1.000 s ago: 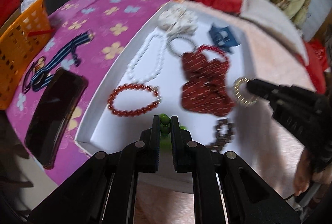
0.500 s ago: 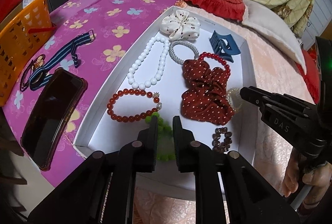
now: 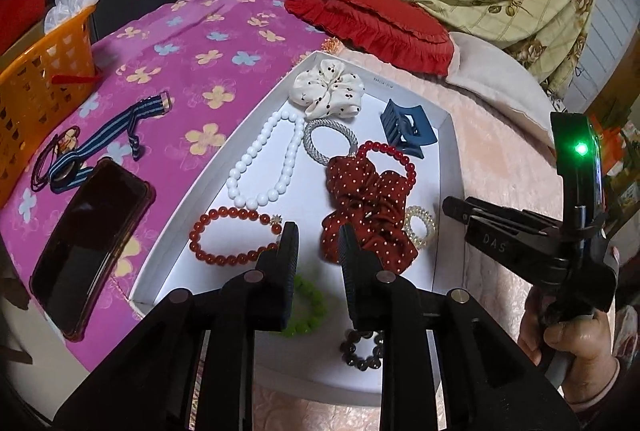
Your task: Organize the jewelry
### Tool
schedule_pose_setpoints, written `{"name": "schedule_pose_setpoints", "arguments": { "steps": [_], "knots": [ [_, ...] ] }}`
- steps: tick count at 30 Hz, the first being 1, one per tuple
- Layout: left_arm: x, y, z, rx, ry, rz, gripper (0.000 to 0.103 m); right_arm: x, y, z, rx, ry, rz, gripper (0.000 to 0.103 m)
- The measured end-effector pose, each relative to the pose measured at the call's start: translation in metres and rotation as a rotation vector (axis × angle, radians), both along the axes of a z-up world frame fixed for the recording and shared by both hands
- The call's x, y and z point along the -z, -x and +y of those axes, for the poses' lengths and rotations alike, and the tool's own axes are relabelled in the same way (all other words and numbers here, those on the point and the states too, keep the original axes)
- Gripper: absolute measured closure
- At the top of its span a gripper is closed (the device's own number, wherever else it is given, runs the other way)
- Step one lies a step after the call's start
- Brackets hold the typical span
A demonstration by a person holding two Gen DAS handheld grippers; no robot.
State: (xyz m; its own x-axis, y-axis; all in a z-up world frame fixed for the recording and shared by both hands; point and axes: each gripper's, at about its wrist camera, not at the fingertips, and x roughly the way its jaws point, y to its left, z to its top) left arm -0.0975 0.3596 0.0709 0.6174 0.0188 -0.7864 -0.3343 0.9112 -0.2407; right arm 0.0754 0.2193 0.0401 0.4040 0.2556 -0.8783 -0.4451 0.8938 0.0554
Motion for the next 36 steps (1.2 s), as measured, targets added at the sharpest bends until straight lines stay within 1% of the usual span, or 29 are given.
{"name": "schedule_pose_setpoints", "arguments": {
  "steps": [1,4,8,12,18,20,23,24,27,29,32,33,34,35,36],
  "knots": [
    [0.001,-0.001,0.001,0.000,0.001,0.000,0.083,-0.001,0.000,0.000,-0.002,0.004,-0.002,0.082],
    [0.002,-0.006,-0.001,0.005,-0.007,0.004,0.083,-0.006,0.001,-0.003,0.023,0.046,-0.055,0.087],
    [0.005,-0.009,-0.007,0.018,-0.018,0.010,0.083,-0.006,-0.010,-0.027,0.107,0.035,-0.046,0.087],
    [0.008,-0.013,-0.011,0.026,-0.020,0.019,0.083,-0.007,-0.021,-0.061,0.217,0.033,-0.053,0.087],
    [0.010,-0.017,-0.016,0.038,-0.025,0.024,0.083,-0.006,-0.028,-0.132,0.435,-0.008,-0.043,0.087],
    [0.010,-0.018,-0.019,0.044,-0.028,0.023,0.083,-0.006,-0.027,-0.152,0.494,-0.027,-0.042,0.087],
    [0.010,-0.019,-0.023,0.048,-0.039,0.016,0.083,-0.005,-0.025,-0.169,0.554,-0.053,-0.030,0.087],
    [0.009,-0.019,-0.025,0.049,-0.048,0.008,0.083,-0.004,-0.024,-0.171,0.563,-0.062,-0.016,0.087],
    [0.004,-0.018,-0.034,0.049,-0.082,-0.026,0.083,0.010,-0.017,-0.174,0.557,-0.073,0.065,0.087],
    [-0.001,-0.014,-0.041,0.040,-0.119,-0.053,0.083,0.009,-0.011,-0.173,0.526,-0.077,0.039,0.087],
    [-0.013,-0.003,-0.054,0.023,-0.190,-0.126,0.083,0.005,0.001,-0.178,0.486,-0.116,0.059,0.087],
    [-0.019,0.003,-0.060,0.016,-0.212,-0.153,0.083,0.000,0.009,-0.183,0.466,-0.136,0.056,0.087],
    [-0.024,0.010,-0.066,0.005,-0.225,-0.180,0.079,-0.004,0.016,-0.186,0.450,-0.146,0.051,0.087],
    [-0.027,0.014,-0.069,-0.004,-0.230,-0.192,0.069,-0.010,0.026,-0.190,0.425,-0.155,0.039,0.087],
    [-0.032,0.022,-0.075,-0.024,-0.240,-0.213,0.063,-0.018,0.039,-0.196,0.395,-0.156,0.015,0.087]
  ]
}}
